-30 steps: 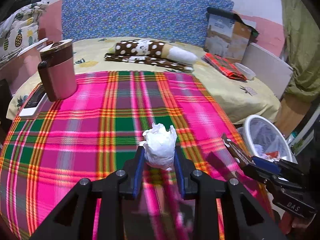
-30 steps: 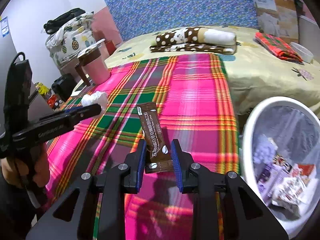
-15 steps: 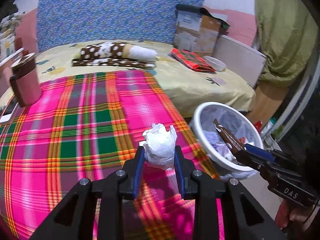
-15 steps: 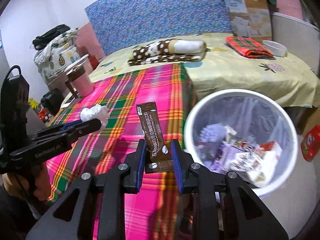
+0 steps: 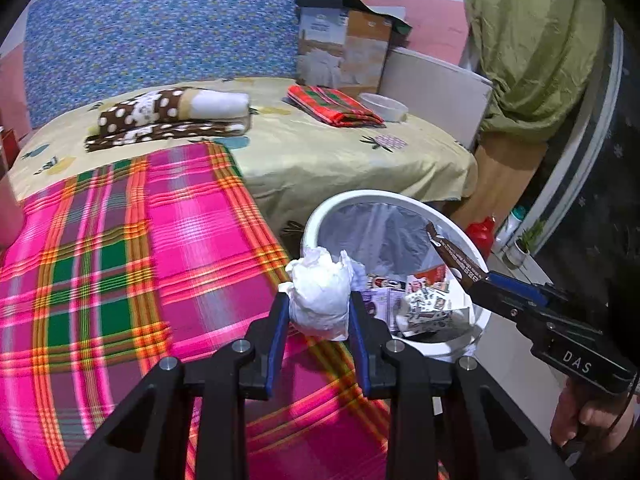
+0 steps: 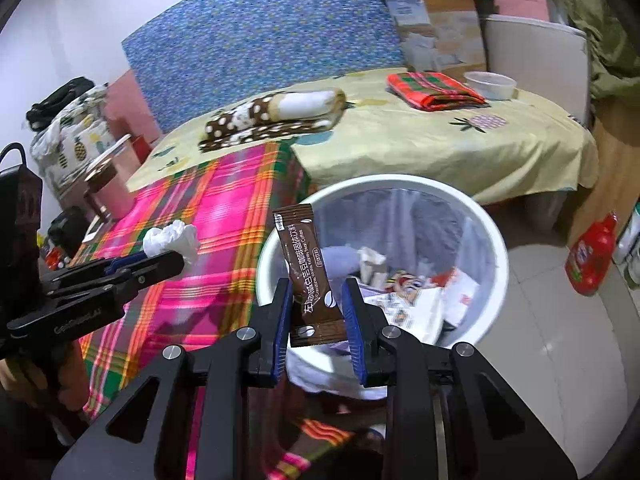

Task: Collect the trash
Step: 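Carry the tissue and brown wrapper over the wastebasket and open both tools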

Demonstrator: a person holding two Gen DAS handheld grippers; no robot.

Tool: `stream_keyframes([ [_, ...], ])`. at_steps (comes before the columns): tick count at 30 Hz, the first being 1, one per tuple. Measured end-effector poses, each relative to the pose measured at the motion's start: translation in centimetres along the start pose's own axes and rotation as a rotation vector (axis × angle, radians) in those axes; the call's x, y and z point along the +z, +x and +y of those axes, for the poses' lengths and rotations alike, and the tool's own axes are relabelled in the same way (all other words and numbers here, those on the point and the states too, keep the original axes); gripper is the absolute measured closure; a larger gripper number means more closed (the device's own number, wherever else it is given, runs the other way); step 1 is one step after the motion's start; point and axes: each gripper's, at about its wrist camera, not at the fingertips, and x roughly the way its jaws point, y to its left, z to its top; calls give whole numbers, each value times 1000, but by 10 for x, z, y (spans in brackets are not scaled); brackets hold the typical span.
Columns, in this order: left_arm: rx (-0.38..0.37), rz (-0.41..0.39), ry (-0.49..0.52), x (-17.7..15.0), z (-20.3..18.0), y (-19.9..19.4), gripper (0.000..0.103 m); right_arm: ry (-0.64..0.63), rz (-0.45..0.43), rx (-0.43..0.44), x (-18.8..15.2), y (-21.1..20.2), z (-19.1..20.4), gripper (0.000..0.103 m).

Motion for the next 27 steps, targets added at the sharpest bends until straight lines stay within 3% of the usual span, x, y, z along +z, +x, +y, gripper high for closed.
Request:
stream_keyframes([
  [15, -70, 73, 71, 5, -41, 51, 71, 28, 51, -56, 0, 14, -32, 75],
  [21, -89, 84, 76, 7, -46, 61, 58, 38, 69, -65, -1, 20, -39, 73],
  [27, -96, 78, 65, 7, -43, 57, 54, 49, 48, -74, -2, 11, -39, 70],
])
